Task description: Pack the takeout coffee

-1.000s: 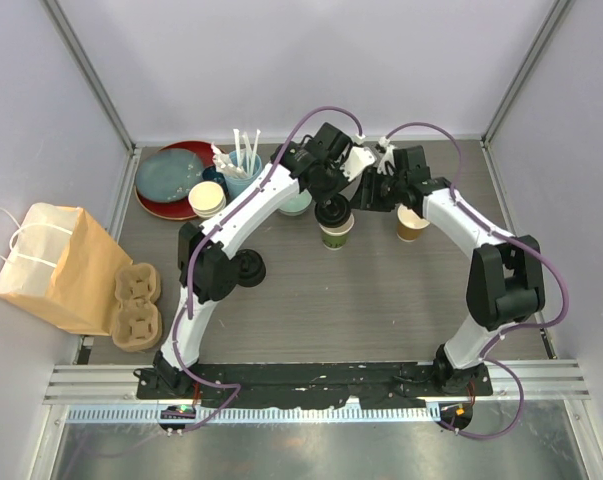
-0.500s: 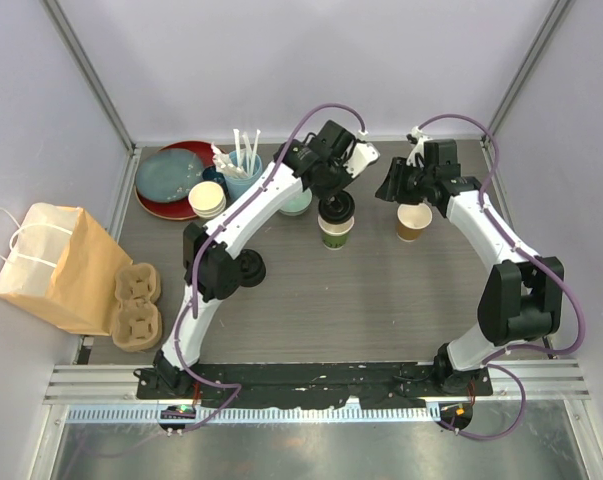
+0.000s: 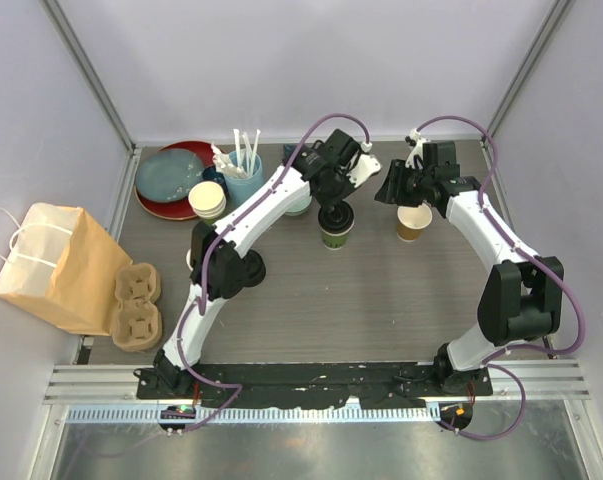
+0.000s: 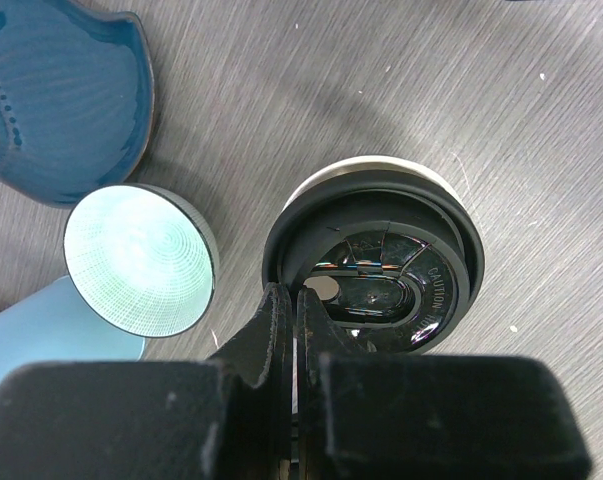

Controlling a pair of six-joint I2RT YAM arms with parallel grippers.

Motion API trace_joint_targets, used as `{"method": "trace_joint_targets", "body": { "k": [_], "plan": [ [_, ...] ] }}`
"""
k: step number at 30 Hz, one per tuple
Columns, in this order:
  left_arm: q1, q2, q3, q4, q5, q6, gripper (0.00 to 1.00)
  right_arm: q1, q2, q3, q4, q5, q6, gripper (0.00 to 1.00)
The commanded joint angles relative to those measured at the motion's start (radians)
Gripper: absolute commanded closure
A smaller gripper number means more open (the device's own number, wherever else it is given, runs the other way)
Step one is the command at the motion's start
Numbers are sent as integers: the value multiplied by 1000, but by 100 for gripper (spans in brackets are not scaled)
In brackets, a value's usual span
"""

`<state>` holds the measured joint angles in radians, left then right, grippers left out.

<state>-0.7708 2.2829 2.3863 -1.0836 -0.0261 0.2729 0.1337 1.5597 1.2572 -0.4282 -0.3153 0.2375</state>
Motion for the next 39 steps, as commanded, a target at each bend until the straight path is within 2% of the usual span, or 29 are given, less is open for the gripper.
{"method": "trace_joint_targets", "body": {
  "k": [1,15,26,39],
  "plan": [
    [-12,18,37,-22,-11,22,100,4,-20,-5,12,-11,-18,53],
    [-16,50,73,-30,-5,38,99,4,-12,-13,17,-38,-17,53],
    [-16,-2,71,-4,6,35,71,23,-12,-24,42,-64,-17,50],
    [-7,-100,71,-10,22,8,51,90,-24,-18,114,-90,8,50]
  ]
}}
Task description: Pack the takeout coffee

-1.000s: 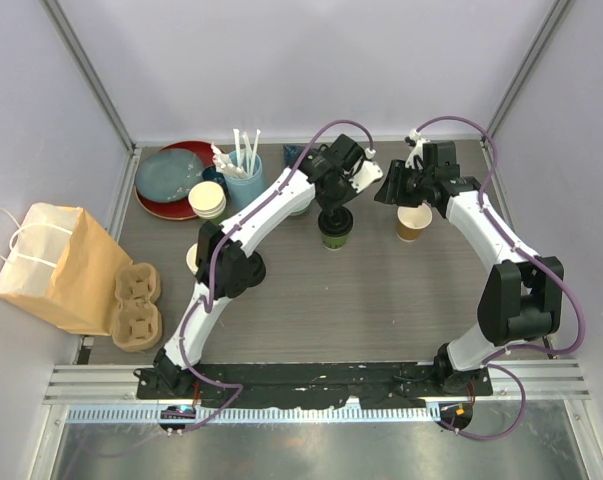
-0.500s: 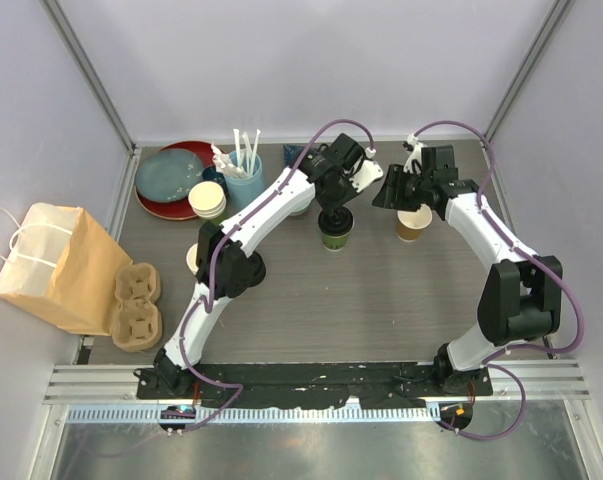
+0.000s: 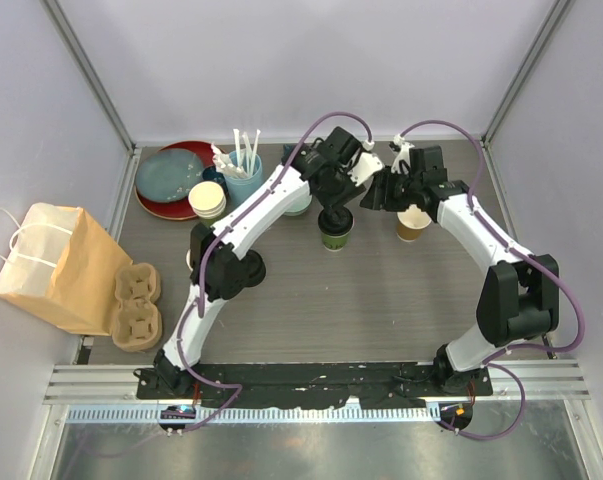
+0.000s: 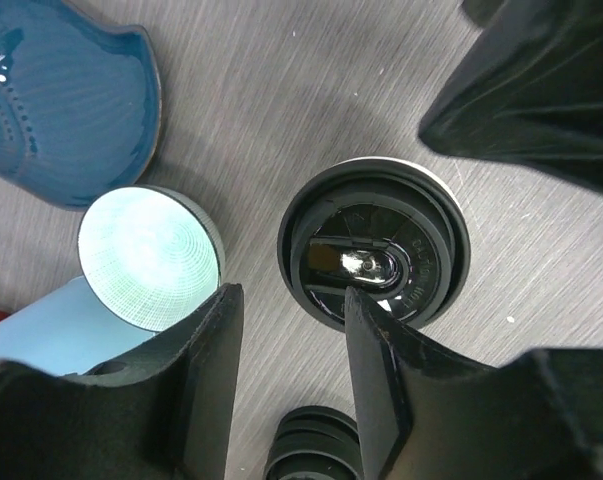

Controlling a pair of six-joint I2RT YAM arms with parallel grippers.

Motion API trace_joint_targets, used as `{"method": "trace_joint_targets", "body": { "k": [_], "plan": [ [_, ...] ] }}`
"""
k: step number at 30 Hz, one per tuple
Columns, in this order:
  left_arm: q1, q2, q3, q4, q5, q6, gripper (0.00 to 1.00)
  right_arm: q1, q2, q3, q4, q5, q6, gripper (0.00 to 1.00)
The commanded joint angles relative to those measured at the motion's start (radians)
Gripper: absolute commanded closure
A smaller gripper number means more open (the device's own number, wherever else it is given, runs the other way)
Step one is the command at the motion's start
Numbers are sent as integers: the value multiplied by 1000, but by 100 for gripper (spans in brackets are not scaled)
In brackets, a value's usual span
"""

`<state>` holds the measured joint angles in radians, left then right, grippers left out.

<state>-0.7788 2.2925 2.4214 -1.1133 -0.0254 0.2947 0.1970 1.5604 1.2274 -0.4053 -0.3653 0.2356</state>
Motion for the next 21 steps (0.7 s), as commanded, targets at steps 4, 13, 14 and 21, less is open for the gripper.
{"method": "trace_joint_targets", "body": {
  "k": [4,13,14,21],
  "plan": [
    [48,-178,-25,64,134,-118,55,87,-33,15,105,15,5,50],
    [171,-269,-329,250,375,-508,62,165,3,20,106,129,18,54],
    [170,-268,-337,256,381,-516,62,171,7,21,105,137,16,54],
    [170,-220,-351,277,375,-575,66,193,44,40,97,169,-1,56]
  ]
}}
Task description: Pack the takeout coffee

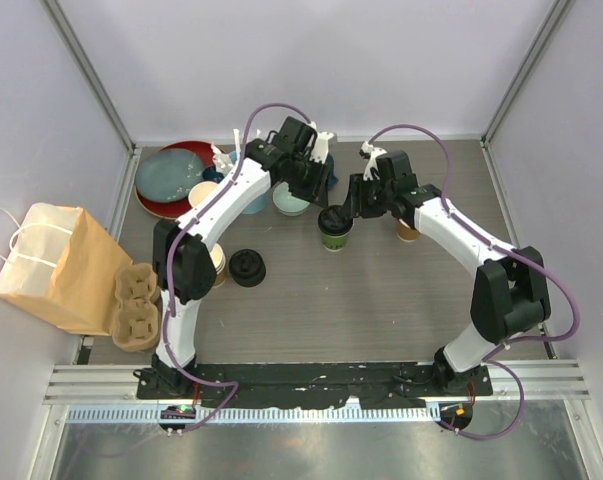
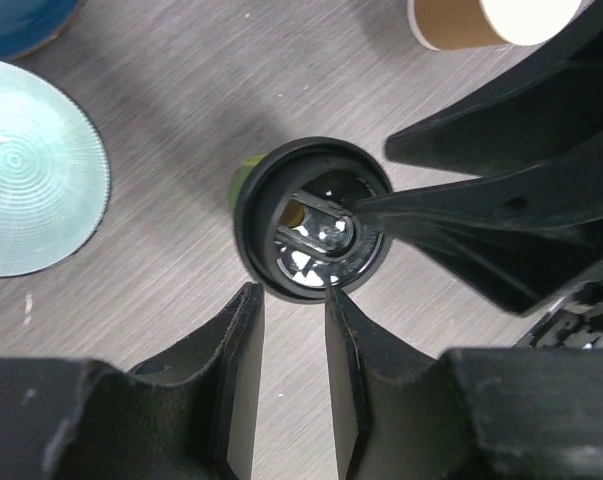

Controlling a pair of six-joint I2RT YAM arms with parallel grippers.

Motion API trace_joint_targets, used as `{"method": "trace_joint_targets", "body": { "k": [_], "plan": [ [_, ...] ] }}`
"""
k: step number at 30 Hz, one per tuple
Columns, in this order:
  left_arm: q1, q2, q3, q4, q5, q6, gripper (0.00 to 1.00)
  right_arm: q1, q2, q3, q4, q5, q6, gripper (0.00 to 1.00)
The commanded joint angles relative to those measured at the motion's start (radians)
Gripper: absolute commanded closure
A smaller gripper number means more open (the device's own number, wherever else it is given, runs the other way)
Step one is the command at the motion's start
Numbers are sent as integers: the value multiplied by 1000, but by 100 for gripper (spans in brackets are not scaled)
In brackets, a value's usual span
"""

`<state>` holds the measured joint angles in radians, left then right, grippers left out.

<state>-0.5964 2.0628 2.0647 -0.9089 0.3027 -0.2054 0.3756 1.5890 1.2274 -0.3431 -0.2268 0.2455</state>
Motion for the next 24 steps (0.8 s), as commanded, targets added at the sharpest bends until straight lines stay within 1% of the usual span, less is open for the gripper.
{"method": "trace_joint_targets", "body": {
  "k": [1,2,6,10,17,21,22,24],
  "plan": [
    [-13,11,6,76,49,-78,67,16,20,41,35,18,-12,56],
    [-13,19,6,76,53,-84,67,22,19,41,36,18,-12,56],
    [-13,31,-2,88,55,-94,69,23,25,43,35,32,-11,62],
    [-13,48,-9,87,46,-95,71,22,38,40,30,46,-12,65],
    [-14,33,-41,93,6,-66,71,22,54,35,18,53,-18,65],
    [-13,22,-66,102,-8,-55,72,23,52,44,12,47,-25,69],
    [-13,22,-69,102,-11,-55,72,25,49,46,10,46,-25,69],
    [-13,19,-77,102,-7,-55,72,25,40,49,4,53,-31,65]
  ]
}}
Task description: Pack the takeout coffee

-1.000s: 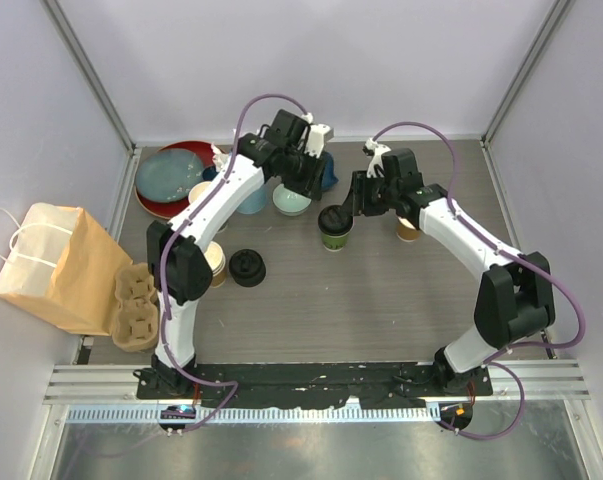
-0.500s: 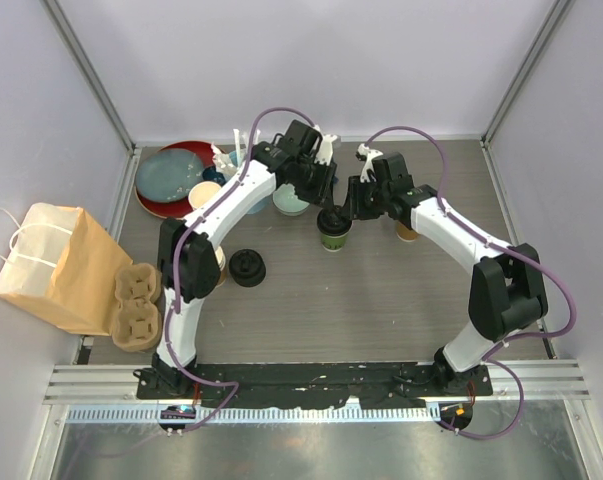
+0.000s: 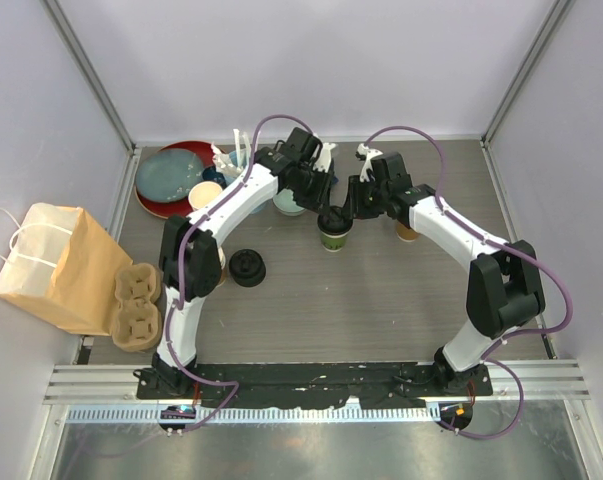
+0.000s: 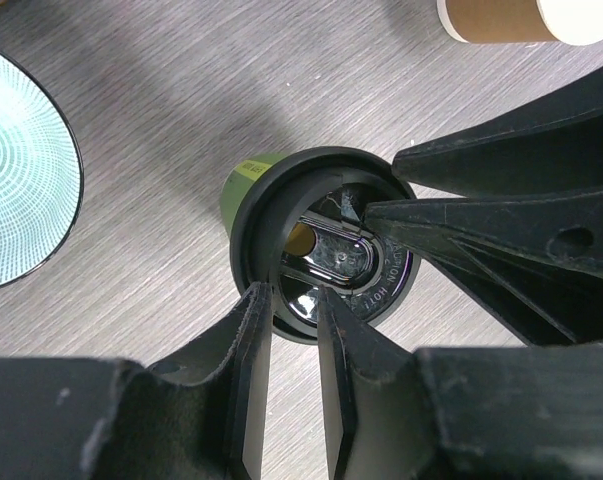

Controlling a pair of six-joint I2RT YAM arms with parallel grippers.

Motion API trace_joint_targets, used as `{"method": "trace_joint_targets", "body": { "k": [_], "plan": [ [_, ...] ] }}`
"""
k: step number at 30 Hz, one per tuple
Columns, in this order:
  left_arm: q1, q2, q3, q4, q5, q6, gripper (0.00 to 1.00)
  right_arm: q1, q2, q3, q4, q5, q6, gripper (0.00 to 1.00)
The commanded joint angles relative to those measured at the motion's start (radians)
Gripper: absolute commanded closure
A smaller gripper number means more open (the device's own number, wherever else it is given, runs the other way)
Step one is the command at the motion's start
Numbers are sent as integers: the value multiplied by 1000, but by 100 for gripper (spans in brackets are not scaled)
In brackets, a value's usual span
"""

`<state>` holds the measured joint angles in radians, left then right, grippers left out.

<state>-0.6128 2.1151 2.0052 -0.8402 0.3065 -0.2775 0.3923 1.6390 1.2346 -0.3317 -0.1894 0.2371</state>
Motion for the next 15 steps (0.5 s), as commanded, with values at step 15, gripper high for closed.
{"method": "trace_joint_targets", "body": {
  "k": [15],
  "plan": [
    [4,-63,-6,26,-9,23,71,46,-71,69,-46,105,-48,60]
  ]
}}
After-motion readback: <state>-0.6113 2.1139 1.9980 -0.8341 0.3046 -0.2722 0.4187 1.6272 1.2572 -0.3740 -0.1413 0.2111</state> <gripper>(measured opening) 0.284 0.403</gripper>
